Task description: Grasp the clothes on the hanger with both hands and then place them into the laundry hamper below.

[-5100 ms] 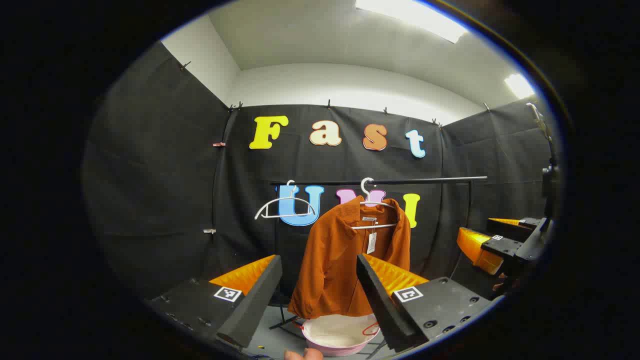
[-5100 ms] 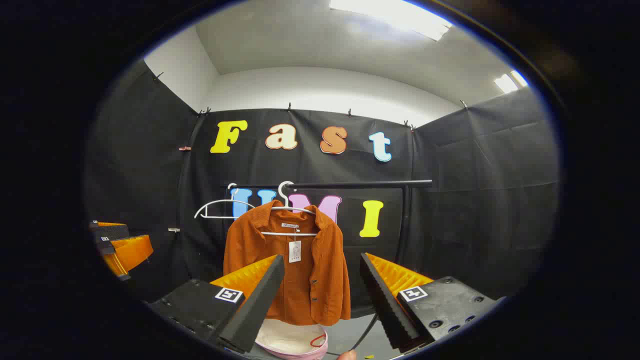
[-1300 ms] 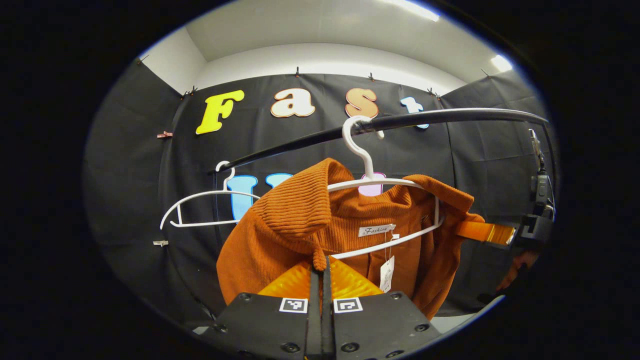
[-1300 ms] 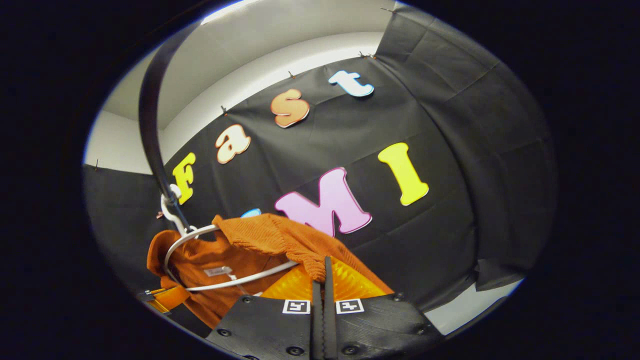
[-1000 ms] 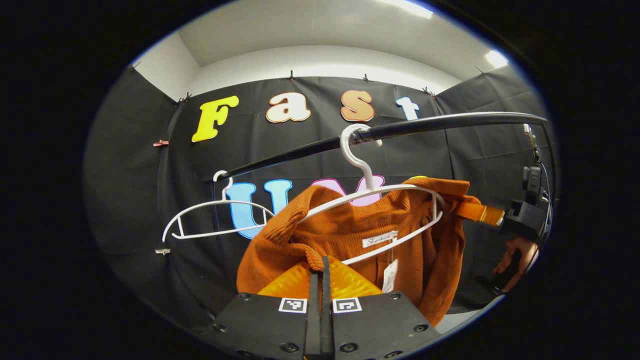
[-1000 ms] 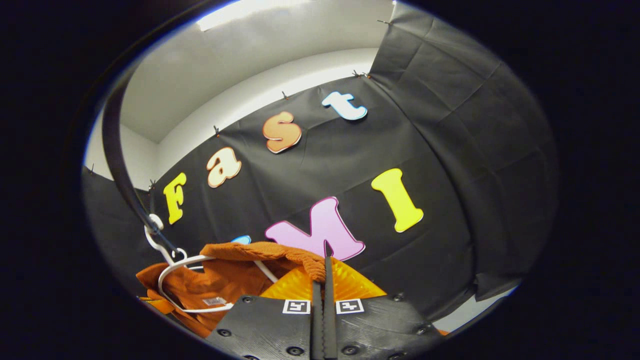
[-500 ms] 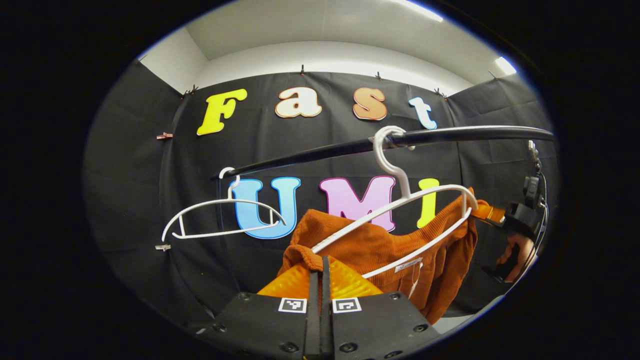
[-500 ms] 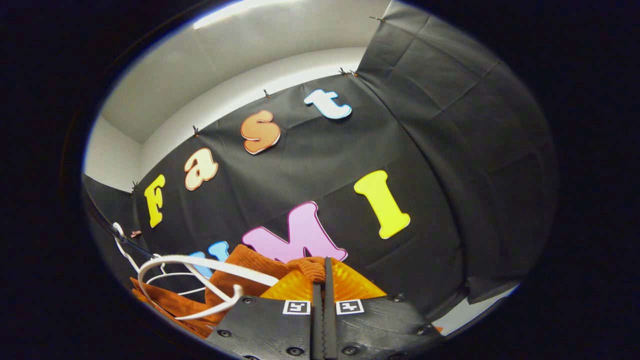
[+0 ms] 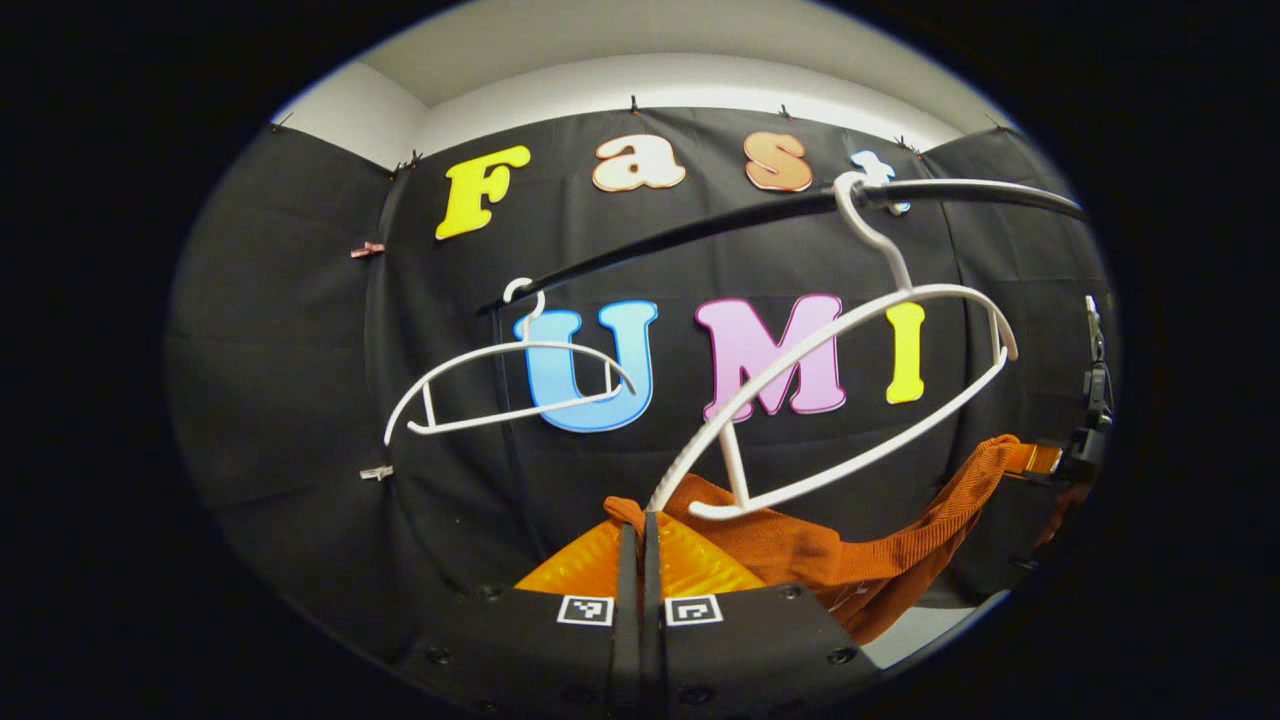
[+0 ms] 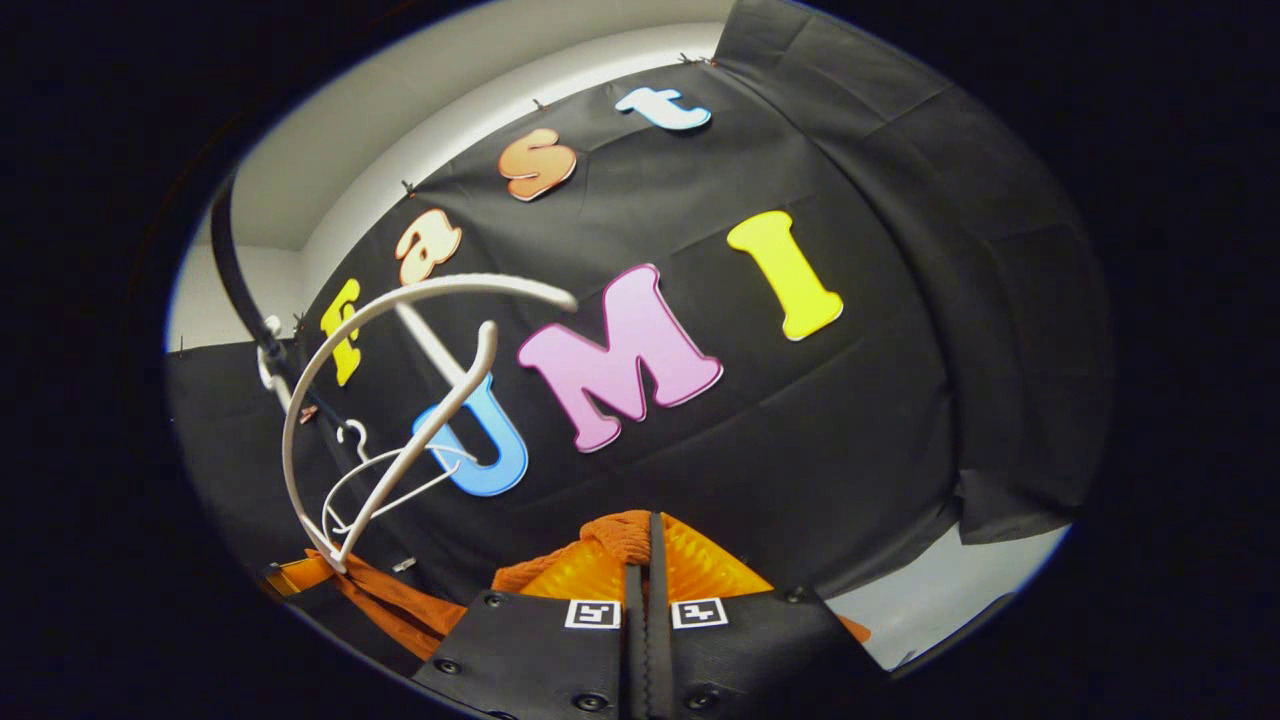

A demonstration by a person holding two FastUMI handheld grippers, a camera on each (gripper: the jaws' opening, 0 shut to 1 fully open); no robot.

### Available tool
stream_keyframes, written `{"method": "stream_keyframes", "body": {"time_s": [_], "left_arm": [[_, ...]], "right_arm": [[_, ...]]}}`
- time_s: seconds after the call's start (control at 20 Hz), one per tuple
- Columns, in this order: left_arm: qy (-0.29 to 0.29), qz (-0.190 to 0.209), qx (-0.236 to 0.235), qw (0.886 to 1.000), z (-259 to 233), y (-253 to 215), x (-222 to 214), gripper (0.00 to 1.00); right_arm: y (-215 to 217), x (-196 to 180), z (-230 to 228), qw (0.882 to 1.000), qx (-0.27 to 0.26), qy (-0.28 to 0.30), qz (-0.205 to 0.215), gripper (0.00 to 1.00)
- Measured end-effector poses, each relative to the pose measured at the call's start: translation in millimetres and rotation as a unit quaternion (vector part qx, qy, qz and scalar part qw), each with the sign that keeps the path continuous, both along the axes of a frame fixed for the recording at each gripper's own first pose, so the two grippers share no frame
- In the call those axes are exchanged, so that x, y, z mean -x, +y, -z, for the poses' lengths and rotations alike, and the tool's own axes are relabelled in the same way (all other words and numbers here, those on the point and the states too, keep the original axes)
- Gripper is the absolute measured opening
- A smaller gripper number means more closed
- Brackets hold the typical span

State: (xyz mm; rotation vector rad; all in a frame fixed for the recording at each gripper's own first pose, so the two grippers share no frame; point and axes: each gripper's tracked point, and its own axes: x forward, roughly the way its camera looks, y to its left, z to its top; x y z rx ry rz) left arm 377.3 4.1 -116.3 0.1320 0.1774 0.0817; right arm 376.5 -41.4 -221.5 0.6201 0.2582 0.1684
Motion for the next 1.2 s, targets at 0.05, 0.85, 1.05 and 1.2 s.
{"method": "stream_keyframes", "body": {"time_s": [0.05,0.85,1.05,1.2], "left_arm": [[0.007,0.001,0.001,1.0,9,0,4,0.05],[0.028,0.124,0.088,0.988,30,-103,30,0.05],[0.051,0.115,0.11,0.986,69,-105,19,0.05],[0.079,0.115,0.108,0.984,115,-108,14,0.05]], "right_arm": [[11,9,2,1.0,0.0,0.005,-0.016,0.04],[161,95,-36,0.972,-0.005,-0.012,-0.234,0.04],[168,91,6,0.969,0.022,0.026,-0.246,0.04],[172,97,51,0.961,0.049,0.063,-0.265,0.04]]}}
